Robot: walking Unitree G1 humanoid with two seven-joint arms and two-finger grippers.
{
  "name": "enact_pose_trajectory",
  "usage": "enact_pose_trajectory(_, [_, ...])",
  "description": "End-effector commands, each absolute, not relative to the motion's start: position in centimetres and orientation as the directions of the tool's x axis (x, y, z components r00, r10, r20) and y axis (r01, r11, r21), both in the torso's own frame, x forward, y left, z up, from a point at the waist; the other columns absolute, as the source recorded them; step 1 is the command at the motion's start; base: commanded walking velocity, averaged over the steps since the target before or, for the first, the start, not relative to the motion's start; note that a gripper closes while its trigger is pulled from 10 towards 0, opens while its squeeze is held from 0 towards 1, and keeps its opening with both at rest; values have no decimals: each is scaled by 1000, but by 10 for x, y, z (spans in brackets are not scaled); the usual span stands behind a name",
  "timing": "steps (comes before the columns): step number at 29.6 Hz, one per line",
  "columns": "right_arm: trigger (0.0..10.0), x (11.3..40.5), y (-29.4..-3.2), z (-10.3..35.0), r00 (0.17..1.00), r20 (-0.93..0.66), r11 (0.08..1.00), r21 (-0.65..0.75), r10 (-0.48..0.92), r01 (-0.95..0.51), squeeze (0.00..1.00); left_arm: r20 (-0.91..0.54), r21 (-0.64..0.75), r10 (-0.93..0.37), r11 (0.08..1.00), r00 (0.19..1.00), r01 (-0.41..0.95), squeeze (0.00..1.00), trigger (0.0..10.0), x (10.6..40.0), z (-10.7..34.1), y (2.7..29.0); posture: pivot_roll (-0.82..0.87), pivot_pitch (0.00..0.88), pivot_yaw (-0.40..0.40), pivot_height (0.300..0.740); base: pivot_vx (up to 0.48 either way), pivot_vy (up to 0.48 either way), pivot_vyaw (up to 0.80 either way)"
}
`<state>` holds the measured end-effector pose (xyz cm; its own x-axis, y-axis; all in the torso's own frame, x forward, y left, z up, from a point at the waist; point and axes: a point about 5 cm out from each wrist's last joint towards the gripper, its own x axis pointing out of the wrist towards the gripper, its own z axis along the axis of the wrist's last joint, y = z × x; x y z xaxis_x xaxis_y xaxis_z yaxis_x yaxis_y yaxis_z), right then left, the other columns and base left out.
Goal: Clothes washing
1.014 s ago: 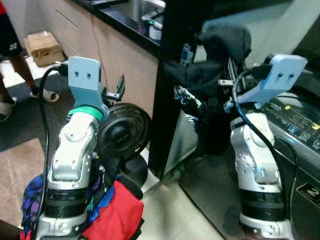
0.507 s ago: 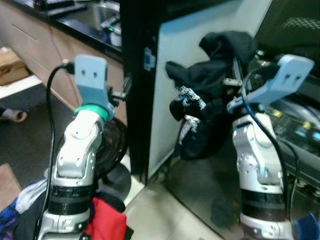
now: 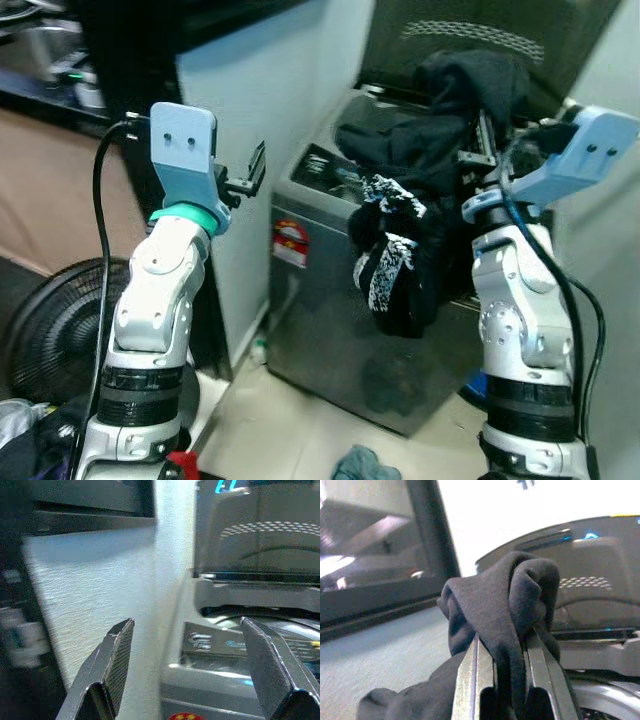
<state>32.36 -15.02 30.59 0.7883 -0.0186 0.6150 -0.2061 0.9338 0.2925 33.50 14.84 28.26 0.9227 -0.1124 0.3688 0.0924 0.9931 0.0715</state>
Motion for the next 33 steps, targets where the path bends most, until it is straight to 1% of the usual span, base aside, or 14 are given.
enact_pose_trajectory(1, [10000, 319, -156, 317, 758, 651, 921, 320, -45, -220, 0, 352, 71, -120, 992, 928, 101, 0, 10000, 337, 277, 146, 97, 1, -6, 740, 0, 0, -800])
enact_pose_trajectory(6, [10000, 319, -154, 320, 751, 660, 908, 338, -39, -250, 0, 351, 69, -116, 993, 929, 98, 0, 10000, 337, 276, 145, 98, 0, -10, 740, 0, 0, -800])
enact_pose_trajectory(13, [10000, 321, -154, 318, 757, 653, 908, 337, -33, -250, 0, 358, 53, -108, 994, 928, 95, 0, 10000, 336, 277, 145, 97, 0, -13, 740, 0, 0, -800])
enact_pose_trajectory(17, [10000, 321, -152, 316, 759, 651, 922, 305, -17, -241, 0, 377, 43, -119, 993, 919, 112, 0, 10000, 334, 279, 142, 97, 0, -12, 740, 0, 0, -800])
enact_pose_trajectory(18, [10000, 321, -150, 315, 757, 654, 936, 262, 8, -235, 0, 377, 48, -114, 994, 919, 103, 0, 10000, 334, 279, 142, 97, 0, -12, 740, 266, 0, 0])
enact_pose_trajectory(19, [10000, 321, -150, 315, 757, 654, 936, 262, 8, -235, 0, 377, 48, -114, 994, 919, 103, 0, 10000, 334, 279, 142, 97, 0, -12, 740, 266, 0, 0])
enact_pose_trajectory(21, [10000, 319, -137, 310, 752, 653, 959, 149, 87, -240, 0, 394, 48, -92, 996, 915, 79, 0, 10000, 335, 280, 143, 96, 2, -11, 740, 373, 0, 0])
enact_pose_trajectory(22, [10000, 318, -133, 309, 751, 651, 962, 123, 108, -245, 0, 396, 46, -81, 997, 915, 69, 0, 10000, 335, 280, 143, 96, 2, -11, 740, 480, 0, 0])
enact_pose_trajectory(33, [10000, 318, -130, 305, 758, 640, 964, 100, 126, -245, 0, 400, 56, -85, 996, 913, 68, 0, 10000, 336, 280, 139, 96, 2, -11, 740, 480, 0, 0])
